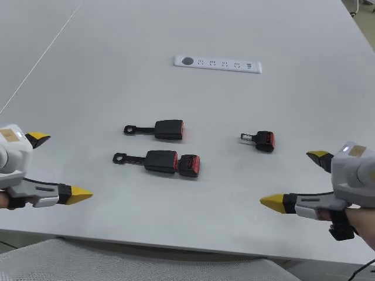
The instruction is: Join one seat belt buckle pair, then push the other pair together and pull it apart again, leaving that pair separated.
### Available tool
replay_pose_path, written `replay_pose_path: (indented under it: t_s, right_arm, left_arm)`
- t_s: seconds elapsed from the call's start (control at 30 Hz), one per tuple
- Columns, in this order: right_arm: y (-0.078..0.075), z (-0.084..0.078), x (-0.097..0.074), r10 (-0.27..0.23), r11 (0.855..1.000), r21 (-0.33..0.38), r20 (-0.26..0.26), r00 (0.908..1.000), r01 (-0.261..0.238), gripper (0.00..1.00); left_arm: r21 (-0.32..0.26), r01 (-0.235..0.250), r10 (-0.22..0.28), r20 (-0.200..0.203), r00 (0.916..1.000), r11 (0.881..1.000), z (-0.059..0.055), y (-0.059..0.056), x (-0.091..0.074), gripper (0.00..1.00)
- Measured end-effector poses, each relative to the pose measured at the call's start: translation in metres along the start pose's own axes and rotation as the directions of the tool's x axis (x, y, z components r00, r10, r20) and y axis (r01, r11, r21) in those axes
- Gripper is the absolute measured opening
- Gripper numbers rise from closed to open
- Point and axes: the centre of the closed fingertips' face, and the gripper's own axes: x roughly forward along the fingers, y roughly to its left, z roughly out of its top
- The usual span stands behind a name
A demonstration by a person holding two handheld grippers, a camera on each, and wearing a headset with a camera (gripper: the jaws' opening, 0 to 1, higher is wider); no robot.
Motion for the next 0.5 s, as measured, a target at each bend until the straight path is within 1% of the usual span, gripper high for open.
replay_pose_path:
  t_s: [0.07,0.13,0.2,0.23,0.33,0.5]
  right_arm:
    - [-0.0037,0.0006,-0.0018,-0.025,0.998,-0.057,0.0,0.9997,0.025,1.0]
    - [-0.0031,0.0026,-0.0035,-0.033,0.997,-0.076,0.003,0.9994,0.033,1.0]
    - [-0.0024,0.0071,-0.006,-0.034,0.997,-0.068,0.015,0.9993,0.034,1.0]
    - [-0.0012,0.0088,-0.0065,-0.024,0.998,-0.057,0.025,0.9994,0.025,1.0]
    - [-0.0023,0.0074,-0.007,-0.036,0.996,-0.078,0.017,0.9992,0.037,1.0]
    - [0.0009,0.0092,-0.0084,-0.044,0.994,-0.099,0.024,0.9987,0.046,1.0]
  left_arm:
    - [-0.006,0.004,-0.004,0.002,1.0,1.0,-0.0006,-0.0031,-0.0002,1.0]
    - [-0.003,0.003,-0.003,0.003,1.0,1.0,-0.0004,-0.0048,-0.0007,1.0]
    - [-0.005,0.001,-0.001,0.009,1.0,1.0,0.0003,-0.005,-0.0013,1.0]
    - [-0.007,0.0,0.0,0.01,0.9999,1.0,0.0005,-0.0048,-0.0014,1.0]
    - [-0.004,-0.008,0.008,0.011,0.9999,1.0,0.0013,-0.0042,-0.0019,1.0]
    - [-0.001,-0.013,0.013,0.02,0.9997,1.0,0.0045,-0.0057,-0.0036,1.0]
